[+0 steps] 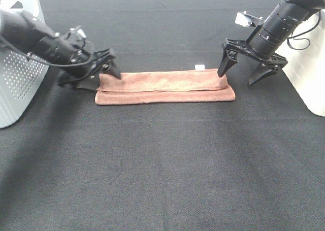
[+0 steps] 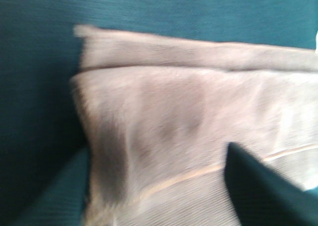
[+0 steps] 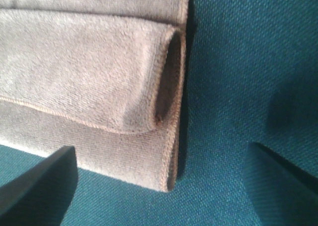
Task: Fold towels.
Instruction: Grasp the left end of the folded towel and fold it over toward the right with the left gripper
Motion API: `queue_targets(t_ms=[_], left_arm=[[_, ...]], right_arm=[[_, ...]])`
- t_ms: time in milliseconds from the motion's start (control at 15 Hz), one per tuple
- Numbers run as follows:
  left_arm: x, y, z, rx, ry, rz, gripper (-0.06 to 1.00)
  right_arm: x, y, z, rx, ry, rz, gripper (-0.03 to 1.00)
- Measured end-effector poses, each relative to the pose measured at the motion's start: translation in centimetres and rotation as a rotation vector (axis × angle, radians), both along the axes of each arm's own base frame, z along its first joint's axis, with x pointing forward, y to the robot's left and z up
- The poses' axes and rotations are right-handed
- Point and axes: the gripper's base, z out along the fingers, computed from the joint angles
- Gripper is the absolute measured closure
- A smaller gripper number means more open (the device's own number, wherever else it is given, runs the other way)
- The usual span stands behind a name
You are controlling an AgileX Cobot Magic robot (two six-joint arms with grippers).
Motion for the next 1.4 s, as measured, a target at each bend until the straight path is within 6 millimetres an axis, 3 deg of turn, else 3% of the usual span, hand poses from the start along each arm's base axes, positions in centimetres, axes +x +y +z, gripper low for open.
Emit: queue_targets(t_ms=[200,267,400,600,867,1067,1267,1400], left_arm=[[0.2,-0.3,-0.9,-0.016,0.06,0.005,0.84],[0.3,-0.3,-0.7,-0.007,0.06,-0.013,0.9],[0.5,-0.4,-0.2,-0.001,0.058,-0.029,0.91],[1.2,-0.3,2.3,0.049,0.056,-0.074,0.91],[1.3,1.3,9.4,0.267,0.059,-0.108,0.91],[1.2,1.2,12.7,0.282,0.076,-0.127,0.91],[0.9,-1.6,14.5,0.213,0.041,-0.149,0.91],[0.5,-5.4,14.9,0.163,-0.016,-0.153,0.91]], right_arm=[[0.1,0.0,0.0,-0.001,-0.01,-0.004,0.12],[0.1,0.0,0.0,-0.001,-0.01,-0.004,0.12],[0.1,0.0,0.0,-0.001,-0.012,-0.004,0.12],[0.1,0.0,0.0,-0.001,-0.013,-0.005,0.12],[0.1,-0.1,0.0,-0.011,-0.015,-0.002,0.12],[0.1,-0.1,0.0,-0.011,-0.015,-0.002,0.12],[0.1,-0.1,0.0,-0.011,-0.016,-0.002,0.12],[0.1,-0.1,0.0,-0.011,-0.016,-0.002,0.12]])
